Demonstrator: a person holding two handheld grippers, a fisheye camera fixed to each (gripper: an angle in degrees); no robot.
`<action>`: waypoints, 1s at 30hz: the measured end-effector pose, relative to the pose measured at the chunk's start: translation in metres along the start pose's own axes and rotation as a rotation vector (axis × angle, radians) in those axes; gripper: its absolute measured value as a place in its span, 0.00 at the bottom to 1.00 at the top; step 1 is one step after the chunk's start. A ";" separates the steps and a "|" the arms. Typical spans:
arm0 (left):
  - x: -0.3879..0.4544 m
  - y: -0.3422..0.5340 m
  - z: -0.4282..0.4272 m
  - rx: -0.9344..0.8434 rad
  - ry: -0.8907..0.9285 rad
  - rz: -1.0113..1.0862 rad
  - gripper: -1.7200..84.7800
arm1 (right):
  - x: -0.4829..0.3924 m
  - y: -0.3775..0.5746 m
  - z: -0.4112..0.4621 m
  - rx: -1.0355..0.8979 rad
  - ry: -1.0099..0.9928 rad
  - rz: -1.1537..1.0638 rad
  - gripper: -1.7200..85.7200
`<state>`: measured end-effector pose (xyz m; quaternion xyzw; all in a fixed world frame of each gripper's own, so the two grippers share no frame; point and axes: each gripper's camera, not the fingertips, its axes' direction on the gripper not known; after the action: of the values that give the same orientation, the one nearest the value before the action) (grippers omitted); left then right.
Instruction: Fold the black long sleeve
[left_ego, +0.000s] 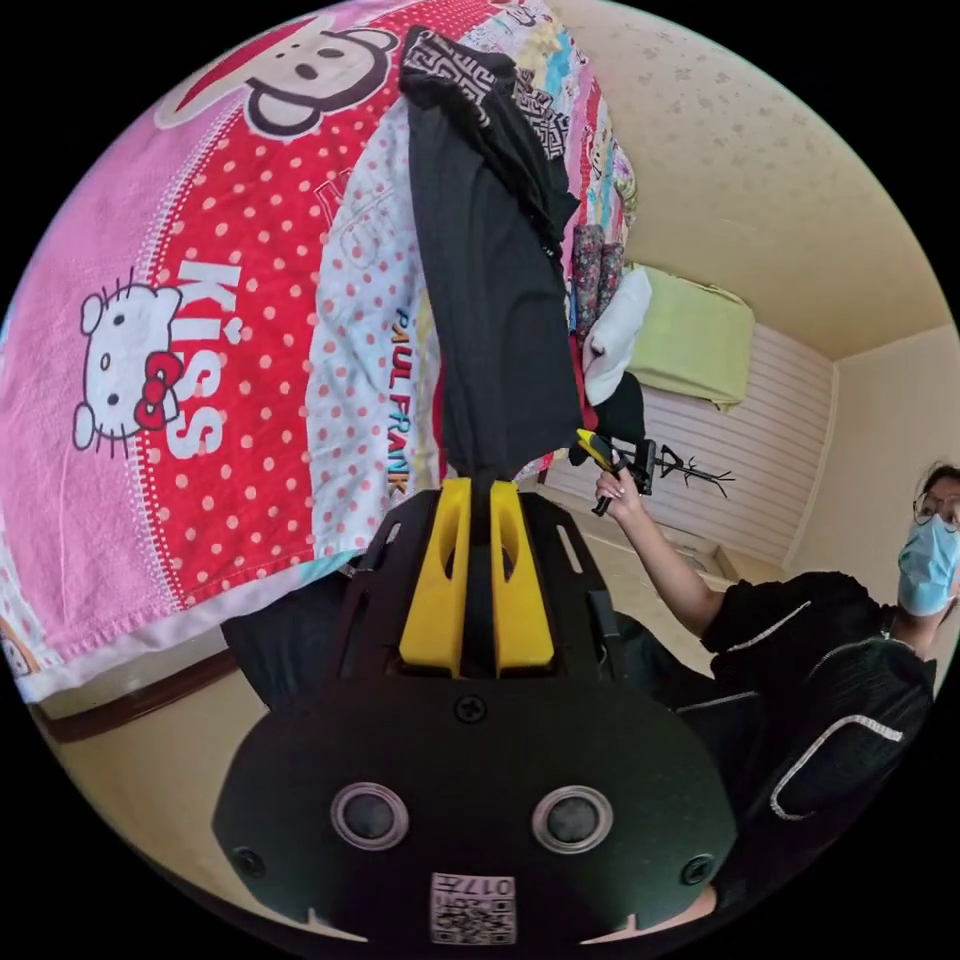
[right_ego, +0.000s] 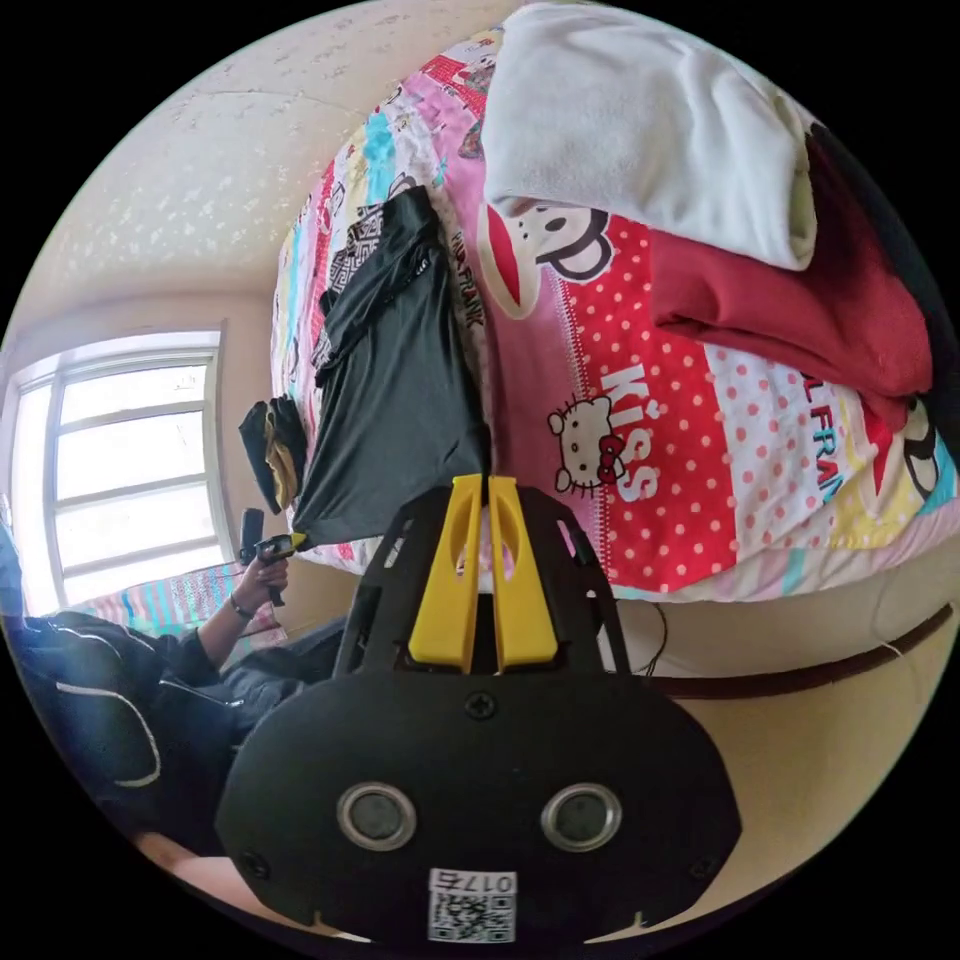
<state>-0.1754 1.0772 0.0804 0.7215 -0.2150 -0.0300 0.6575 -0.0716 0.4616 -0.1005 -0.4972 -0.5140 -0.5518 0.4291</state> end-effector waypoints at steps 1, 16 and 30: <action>0.014 0.000 -0.016 -0.001 0.026 0.000 0.07 | -0.014 -0.001 -0.012 -0.035 0.014 -0.034 0.04; 0.028 0.064 -0.033 -0.089 0.193 -0.345 0.07 | -0.054 0.043 -0.051 -0.397 -0.065 0.090 0.03; 0.102 -0.203 -0.143 0.291 0.255 -0.187 0.09 | -0.163 -0.202 -0.061 -0.008 -0.268 -0.037 0.05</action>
<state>0.0189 1.1843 -0.0707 0.8235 -0.0641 0.0319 0.5627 -0.2544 0.4156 -0.2889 -0.5588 -0.5734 -0.4903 0.3443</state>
